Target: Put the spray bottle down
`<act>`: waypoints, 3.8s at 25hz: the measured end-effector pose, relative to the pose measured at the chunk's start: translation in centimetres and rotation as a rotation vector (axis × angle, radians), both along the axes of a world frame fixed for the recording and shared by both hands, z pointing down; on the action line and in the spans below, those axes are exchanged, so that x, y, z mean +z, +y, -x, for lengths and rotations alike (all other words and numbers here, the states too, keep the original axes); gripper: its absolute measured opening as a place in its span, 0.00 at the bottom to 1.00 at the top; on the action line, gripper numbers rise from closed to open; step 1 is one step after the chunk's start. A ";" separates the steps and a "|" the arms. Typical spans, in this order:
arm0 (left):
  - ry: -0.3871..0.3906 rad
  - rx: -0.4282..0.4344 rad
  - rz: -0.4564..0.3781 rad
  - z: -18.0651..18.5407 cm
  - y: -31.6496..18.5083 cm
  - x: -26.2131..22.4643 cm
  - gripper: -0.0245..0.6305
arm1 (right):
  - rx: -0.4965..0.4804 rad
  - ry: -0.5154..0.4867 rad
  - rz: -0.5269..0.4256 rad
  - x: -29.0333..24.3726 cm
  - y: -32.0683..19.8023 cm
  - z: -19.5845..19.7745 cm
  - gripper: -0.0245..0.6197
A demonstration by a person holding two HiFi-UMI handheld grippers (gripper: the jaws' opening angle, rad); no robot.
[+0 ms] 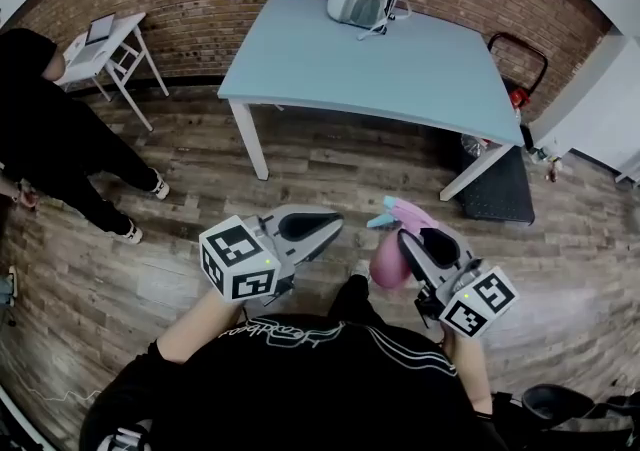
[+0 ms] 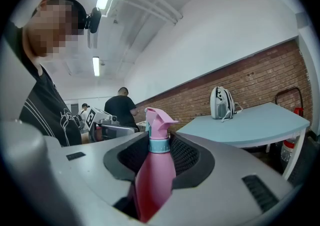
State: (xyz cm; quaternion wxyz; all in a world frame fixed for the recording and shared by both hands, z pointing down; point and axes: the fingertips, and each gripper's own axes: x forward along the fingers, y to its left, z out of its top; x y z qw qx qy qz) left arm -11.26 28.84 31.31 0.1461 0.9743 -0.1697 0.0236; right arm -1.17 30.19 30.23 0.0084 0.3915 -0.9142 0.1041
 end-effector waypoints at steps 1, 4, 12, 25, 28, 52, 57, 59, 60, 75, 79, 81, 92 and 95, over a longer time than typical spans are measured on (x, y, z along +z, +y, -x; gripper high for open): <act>-0.001 -0.003 0.005 -0.2 -0.6 0.2 0.05 | -0.002 -0.002 0.006 0.2 -0.6 -0.2 0.24; -0.009 -0.014 0.028 -0.9 -2.6 1.1 0.05 | -0.012 -0.011 0.024 1.0 -3.0 -0.9 0.24; -0.049 -0.065 0.108 -2.5 -12.2 4.5 0.05 | -0.033 -0.044 0.067 3.7 -13.6 -3.8 0.24; -0.058 -0.088 0.161 -12.6 -34.8 5.1 0.05 | -0.075 -0.082 0.134 4.4 -35.9 -13.1 0.24; -0.039 -0.098 0.160 -14.0 -38.0 4.5 0.05 | -0.076 -0.067 0.120 4.0 -39.1 -14.6 0.24; -0.022 -0.019 0.232 -16.3 -51.6 5.8 0.05 | 0.006 -0.017 0.115 5.7 -53.0 -15.9 0.24; -0.035 -0.015 0.269 -15.9 -54.8 7.2 0.05 | 0.011 -0.026 0.139 7.1 -56.3 -15.6 0.24; -0.036 -0.013 0.280 -15.9 -55.8 7.5 0.05 | 0.006 -0.025 0.136 7.4 -57.5 -15.5 0.24; -0.038 -0.011 0.284 -15.8 -56.3 7.7 0.05 | 0.002 -0.024 0.130 7.4 -58.1 -15.4 0.24; -0.025 -0.017 0.335 -15.2 -61.2 9.1 0.05 | -0.038 0.042 -0.018 7.2 -65.0 -13.8 0.24; -0.033 -0.030 0.326 -14.9 -62.3 9.3 0.05 | -0.015 0.064 -0.080 6.7 -66.8 -13.6 0.24; -0.038 -0.034 0.324 -14.8 -62.8 9.6 0.05 | -0.003 0.072 -0.101 6.7 -67.8 -13.7 0.24; -0.040 -0.038 0.362 -14.1 -65.9 10.7 0.05 | 0.041 0.090 -0.104 10.5 -72.9 -13.4 0.24; -0.045 -0.037 0.373 -14.1 -66.5 11.3 0.05 | 0.052 0.093 -0.098 11.7 -73.9 -13.5 0.24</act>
